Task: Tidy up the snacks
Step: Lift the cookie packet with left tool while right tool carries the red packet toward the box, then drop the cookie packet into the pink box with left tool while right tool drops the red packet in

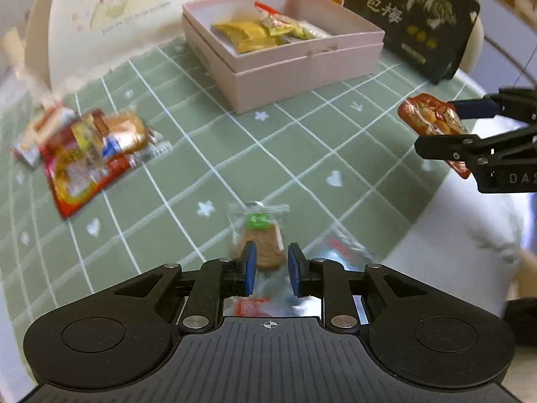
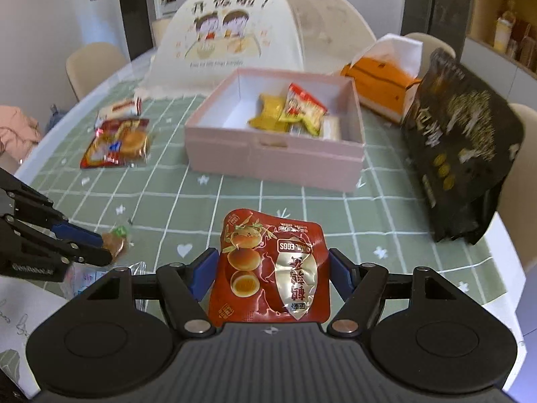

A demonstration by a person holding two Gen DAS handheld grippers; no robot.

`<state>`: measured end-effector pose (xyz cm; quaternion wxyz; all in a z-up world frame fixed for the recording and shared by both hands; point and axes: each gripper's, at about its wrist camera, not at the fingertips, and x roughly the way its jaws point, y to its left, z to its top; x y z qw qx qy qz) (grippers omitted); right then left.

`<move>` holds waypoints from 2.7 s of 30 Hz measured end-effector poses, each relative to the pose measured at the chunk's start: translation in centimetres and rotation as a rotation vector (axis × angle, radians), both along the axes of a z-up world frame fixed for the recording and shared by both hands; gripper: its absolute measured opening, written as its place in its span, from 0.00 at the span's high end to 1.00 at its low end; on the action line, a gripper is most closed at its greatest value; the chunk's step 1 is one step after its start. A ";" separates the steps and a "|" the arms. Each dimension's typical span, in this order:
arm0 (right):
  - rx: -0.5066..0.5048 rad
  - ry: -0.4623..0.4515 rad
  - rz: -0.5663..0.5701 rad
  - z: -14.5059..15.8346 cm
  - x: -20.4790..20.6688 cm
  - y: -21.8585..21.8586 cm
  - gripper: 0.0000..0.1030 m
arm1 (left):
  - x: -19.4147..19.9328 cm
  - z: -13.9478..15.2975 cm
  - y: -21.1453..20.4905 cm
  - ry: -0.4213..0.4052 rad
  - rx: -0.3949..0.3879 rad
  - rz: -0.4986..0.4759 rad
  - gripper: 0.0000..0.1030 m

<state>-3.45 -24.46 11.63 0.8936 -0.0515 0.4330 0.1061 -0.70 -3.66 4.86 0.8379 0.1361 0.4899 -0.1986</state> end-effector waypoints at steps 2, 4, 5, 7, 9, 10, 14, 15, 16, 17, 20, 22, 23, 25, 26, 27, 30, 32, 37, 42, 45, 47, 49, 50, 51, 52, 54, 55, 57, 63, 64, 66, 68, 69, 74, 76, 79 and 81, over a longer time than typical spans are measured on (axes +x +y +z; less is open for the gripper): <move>0.000 0.009 0.005 -0.6 0.0 0.5 0.31 | 0.3 -0.2 -0.2 -0.038 0.040 0.000 0.72; 0.006 0.017 0.011 -1.0 0.0 0.8 0.31 | 0.8 -0.3 0.1 -0.045 0.032 0.024 0.72; 0.007 0.018 0.016 -1.1 0.0 0.9 0.31 | 1.0 -0.3 0.2 -0.038 0.021 0.037 0.71; 0.005 0.014 0.025 -1.1 -0.2 1.2 0.31 | 1.4 -0.3 0.4 -0.023 -0.003 0.060 0.71; -0.002 0.012 0.030 -1.1 -0.3 1.3 0.31 | 1.9 -0.2 0.7 -0.019 -0.022 0.081 0.71; -0.007 0.014 0.030 -1.3 -0.3 1.3 0.31 | 2.1 -0.1 0.8 -0.021 -0.025 0.089 0.71; -0.022 0.047 0.012 -2.9 -0.1 0.9 0.31 | 2.7 0.0 0.9 -0.031 -0.006 0.110 0.71; -0.018 0.054 0.010 -3.3 -0.1 0.8 0.31 | 2.9 0.0 0.9 -0.034 0.001 0.117 0.71; -0.009 0.062 0.008 -3.7 -0.1 0.7 0.30 | 3.0 0.0 0.9 -0.037 0.002 0.125 0.72; 0.002 0.068 0.010 -4.1 -0.1 0.7 0.30 | 3.1 0.0 0.9 -0.033 -0.010 0.131 0.71; 0.026 0.077 0.018 -5.0 -0.3 0.8 0.29 | 3.3 -0.1 1.0 0.012 -0.090 0.105 0.38; 0.015 0.067 0.021 -5.2 -0.3 1.2 0.28 | 3.4 -0.1 1.1 0.031 -0.135 0.092 0.32; 0.013 0.063 0.021 -5.3 -0.3 1.3 0.28 | 3.3 0.0 1.3 0.023 -0.147 0.098 0.33; 0.012 0.053 0.015 -5.4 -0.2 1.3 0.28 | 3.0 0.4 1.9 -0.011 -0.146 0.127 0.37; 0.013 0.048 0.010 -5.5 -0.2 1.3 0.28 | 3.1 0.3 2.1 -0.015 -0.121 0.138 0.37; 0.013 0.041 0.004 -5.6 -0.3 1.3 0.28 | 3.3 0.0 2.2 -0.006 -0.094 0.143 0.37; 0.011 0.031 -0.005 -5.7 -0.5 1.5 0.28 | 4.0 -1.1 2.2 0.030 -0.051 0.140 0.34; 0.011 0.041 -0.006 -5.7 -0.4 1.4 0.28 | 4.3 -1.2 1.9 0.017 -0.035 0.139 0.34; 0.028 0.054 -0.007 -4.8 -0.8 0.5 0.32 | 4.3 -0.9 1.8 0.018 -0.056 0.117 0.59; 0.035 -0.058 0.011 -0.5 -1.2 -0.8 0.32 | 3.2 2.1 1.5 -0.033 -0.134 0.023 0.61; 0.043 -0.219 0.011 4.3 -0.8 -2.3 0.32 | 3.4 8.4 1.6 -0.180 -0.231 0.003 0.62; 0.054 -0.321 -0.003 7.3 0.0 -3.4 0.32 | 4.1 13.8 1.8 -0.319 -0.312 -0.009 0.62; 0.066 -0.399 -0.016 9.8 1.0 -4.2 0.32 | 5.5 17.4 1.5 -0.425 -0.360 -0.012 0.62; 0.067 -0.423 -0.025 10.5 1.5 -4.5 0.32 | 6.5 18.5 1.2 -0.453 -0.383 -0.015 0.62; 0.063 -0.447 -0.037 11.3 2.0 -4.7 0.32 | 7.5 19.2 0.8 -0.467 -0.403 -0.015 0.62; 0.054 -0.465 -0.043 11.7 2.3 -4.8 0.32 | 8.8 19.3 0.2 -0.474 -0.429 -0.010 0.61; 0.030 -0.500 -0.051 12.1 2.8 -4.8 0.32 | 11.7 18.2 -0.8 -0.446 -0.485 0.018 0.60; 0.022 -0.506 -0.050 12.2 3.2 -4.8 0.32 | 13.0 17.2 -1.2 -0.418 -0.519 0.029 0.58; 0.008 -0.496 -0.050 11.8 3.7 -4.7 0.32 | 16.0 14.0 -2.1 -0.307 -0.533 0.070 0.56; -0.006 -0.456 -0.031 11.3 5.6 -4.5 0.32 | 15.1 10.8 1.7 -0.192 -0.581 0.169 0.58; 0.010 -0.437 -0.028 11.3 6.6 -4.3 0.32 | 14.8 10.8 2.8 -0.202 -0.575 0.195 0.58; 0.063 -0.393 -0.011 11.0 9.1 -3.5 0.32 | 14.1 10.5 5.5 -0.215 -0.571 0.278 0.58; 0.144 -0.327 0.020 10.5 12.5 -2.4 0.31 | 13.7 9.8 8.1 -0.212 -0.574 0.363 0.58; 0.184 -0.281 0.035 10.0 14.2 -1.8 0.31 | 13.4 9.5 9.3 -0.209 -0.571 0.399 0.58; 0.237 -0.142 -0.024 7.3 20.0 0.7 0.31 | 11.6 7.5 16.0 -0.191 -0.501 0.546 0.58; 0.187 -0.136 -0.024 6.6 20.5 2.2 0.30 | 10.8 6.3 18.6 -0.173 -0.477 0.605 0.58; 0.094 -0.058 -0.015 4.6 21.6 4.6 0.30 | 9.6 4.6 21.9 -0.130 -0.465 0.683 0.58; 0.083 0.108 -0.013 1.7 23.3 5.3 0.30 | 8.5 3.9 23.4 -0.109 -0.474 0.692 0.58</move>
